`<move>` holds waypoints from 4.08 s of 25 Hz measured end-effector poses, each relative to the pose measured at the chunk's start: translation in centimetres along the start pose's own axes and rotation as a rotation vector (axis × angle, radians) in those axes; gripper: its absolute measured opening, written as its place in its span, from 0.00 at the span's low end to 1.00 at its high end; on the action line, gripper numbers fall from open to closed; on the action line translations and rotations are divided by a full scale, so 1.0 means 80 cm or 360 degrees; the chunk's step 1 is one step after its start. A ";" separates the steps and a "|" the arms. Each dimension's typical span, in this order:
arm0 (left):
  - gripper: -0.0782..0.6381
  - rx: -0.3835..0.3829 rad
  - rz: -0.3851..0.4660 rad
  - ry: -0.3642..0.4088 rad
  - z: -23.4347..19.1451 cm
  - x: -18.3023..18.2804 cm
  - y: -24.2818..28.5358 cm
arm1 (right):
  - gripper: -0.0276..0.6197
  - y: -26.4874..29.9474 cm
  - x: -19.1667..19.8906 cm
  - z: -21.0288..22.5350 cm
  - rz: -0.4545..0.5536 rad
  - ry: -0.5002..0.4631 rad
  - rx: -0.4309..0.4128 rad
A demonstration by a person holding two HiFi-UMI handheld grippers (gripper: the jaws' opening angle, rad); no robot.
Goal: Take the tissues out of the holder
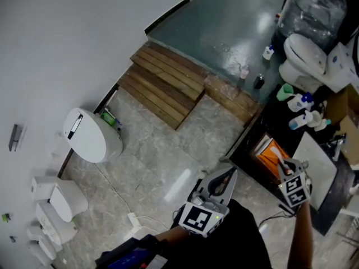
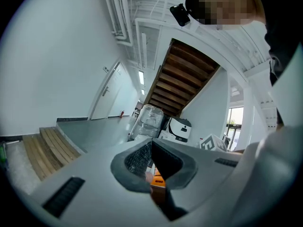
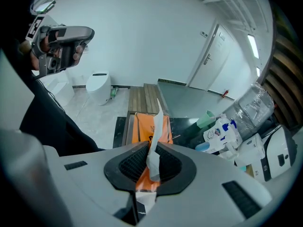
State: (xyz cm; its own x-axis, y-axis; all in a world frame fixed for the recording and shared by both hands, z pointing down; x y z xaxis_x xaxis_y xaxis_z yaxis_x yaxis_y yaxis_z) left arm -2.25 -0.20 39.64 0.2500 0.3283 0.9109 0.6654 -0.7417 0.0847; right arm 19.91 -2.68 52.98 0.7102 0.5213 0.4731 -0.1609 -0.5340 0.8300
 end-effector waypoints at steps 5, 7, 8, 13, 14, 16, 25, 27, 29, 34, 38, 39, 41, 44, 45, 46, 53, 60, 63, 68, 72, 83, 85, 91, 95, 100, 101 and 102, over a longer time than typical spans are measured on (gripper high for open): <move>0.10 0.0000 0.0004 -0.0006 0.000 -0.001 -0.002 | 0.11 -0.005 -0.001 0.001 0.0012 -0.0001 0.0021; 0.10 0.0002 0.0000 -0.0002 -0.002 -0.001 -0.003 | 0.11 -0.007 -0.003 0.001 0.0017 -0.0003 0.0036; 0.10 0.0006 -0.0001 0.0003 -0.001 -0.001 -0.003 | 0.11 -0.009 -0.004 0.001 0.0017 0.0000 0.0043; 0.10 0.0030 -0.0003 0.0003 0.003 -0.001 -0.001 | 0.11 -0.014 -0.005 0.002 0.0019 -0.0004 0.0080; 0.10 0.0035 -0.0005 0.0002 0.003 -0.001 0.000 | 0.11 -0.015 -0.005 0.002 0.0022 -0.0006 0.0087; 0.10 0.0045 -0.0008 0.0000 0.003 0.000 0.001 | 0.11 -0.017 -0.005 0.001 0.0032 0.0003 0.0097; 0.10 0.0063 -0.0020 0.0007 0.004 0.000 0.004 | 0.11 -0.030 -0.006 0.005 0.0051 -0.0012 0.0128; 0.10 0.0066 -0.0021 0.0007 0.005 -0.001 0.004 | 0.11 -0.034 -0.007 0.006 0.0057 -0.0004 0.0134; 0.10 0.0071 -0.0024 0.0006 0.005 -0.001 0.005 | 0.11 -0.035 -0.009 0.008 0.0063 -0.0005 0.0142; 0.10 0.0084 -0.0026 0.0003 0.007 0.001 0.010 | 0.11 -0.040 -0.012 0.010 0.0093 0.0010 0.0168; 0.10 0.0098 -0.0038 -0.0005 0.010 0.004 0.011 | 0.10 -0.044 -0.012 0.011 0.0116 0.0052 0.0187; 0.10 0.0100 -0.0041 -0.0009 0.011 0.004 0.011 | 0.10 -0.044 -0.012 0.010 0.0116 0.0059 0.0187; 0.10 0.0107 -0.0046 -0.0011 0.013 0.005 0.012 | 0.10 -0.046 -0.011 0.008 0.0116 0.0069 0.0185; 0.10 0.0124 -0.0054 -0.0006 0.017 0.005 0.014 | 0.10 -0.049 -0.009 0.008 0.0110 0.0071 0.0198; 0.10 0.0130 -0.0057 -0.0004 0.018 0.005 0.015 | 0.10 -0.050 -0.009 0.008 0.0109 0.0069 0.0205; 0.10 0.0135 -0.0059 -0.0002 0.019 0.005 0.015 | 0.10 -0.052 -0.008 0.009 0.0110 0.0067 0.0210; 0.10 0.0163 -0.0071 0.0008 0.027 0.008 0.018 | 0.10 -0.061 0.000 0.012 0.0118 0.0087 0.0245; 0.10 0.0197 -0.0090 0.0012 0.035 0.011 0.023 | 0.10 -0.066 0.000 0.011 0.0134 0.0122 0.0273; 0.10 0.0215 -0.0093 0.0017 0.040 0.012 0.026 | 0.10 -0.070 0.001 0.012 0.0148 0.0138 0.0289; 0.10 0.0241 -0.0108 0.0014 0.043 0.014 0.031 | 0.10 -0.073 0.006 0.011 0.0153 0.0179 0.0293; 0.10 0.0273 -0.0110 0.0040 0.051 0.013 0.038 | 0.10 -0.078 0.013 0.013 0.0153 0.0207 0.0308; 0.10 0.0332 -0.0111 0.0058 0.067 0.009 0.049 | 0.10 -0.098 0.021 0.026 0.0190 0.0299 0.0360; 0.10 0.0336 -0.0112 0.0062 0.069 0.009 0.050 | 0.10 -0.100 0.024 0.027 0.0195 0.0309 0.0368; 0.10 0.0344 -0.0122 0.0070 0.072 0.011 0.052 | 0.10 -0.102 0.031 0.029 0.0195 0.0335 0.0381; 0.10 0.0368 -0.0130 0.0077 0.080 0.014 0.055 | 0.10 -0.106 0.038 0.030 0.0185 0.0349 0.0396; 0.10 0.0409 -0.0143 0.0086 0.091 0.017 0.059 | 0.10 -0.116 0.047 0.030 0.0180 0.0375 0.0426; 0.10 0.0416 -0.0147 0.0084 0.093 0.017 0.060 | 0.10 -0.118 0.048 0.030 0.0177 0.0380 0.0430; 0.10 0.0423 -0.0151 0.0081 0.095 0.017 0.061 | 0.10 -0.119 0.050 0.030 0.0174 0.0384 0.0433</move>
State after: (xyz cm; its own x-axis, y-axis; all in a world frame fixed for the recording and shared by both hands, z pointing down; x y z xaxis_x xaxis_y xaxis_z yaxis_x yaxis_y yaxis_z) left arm 6.65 1.08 38.20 0.1462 0.3541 0.9237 0.8470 -0.5272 0.0680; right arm 25.91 2.92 46.24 0.5117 0.5762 0.6373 -0.0159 -0.7353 0.6776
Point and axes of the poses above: the fingertips, and each gripper's own axes: y forward along the fingers, z to its right, x out of its underside, the point moved 1 cm from there along -y, backward along the fingers, and after that the axes turned 3 degrees about x, right-handed, at the moved point
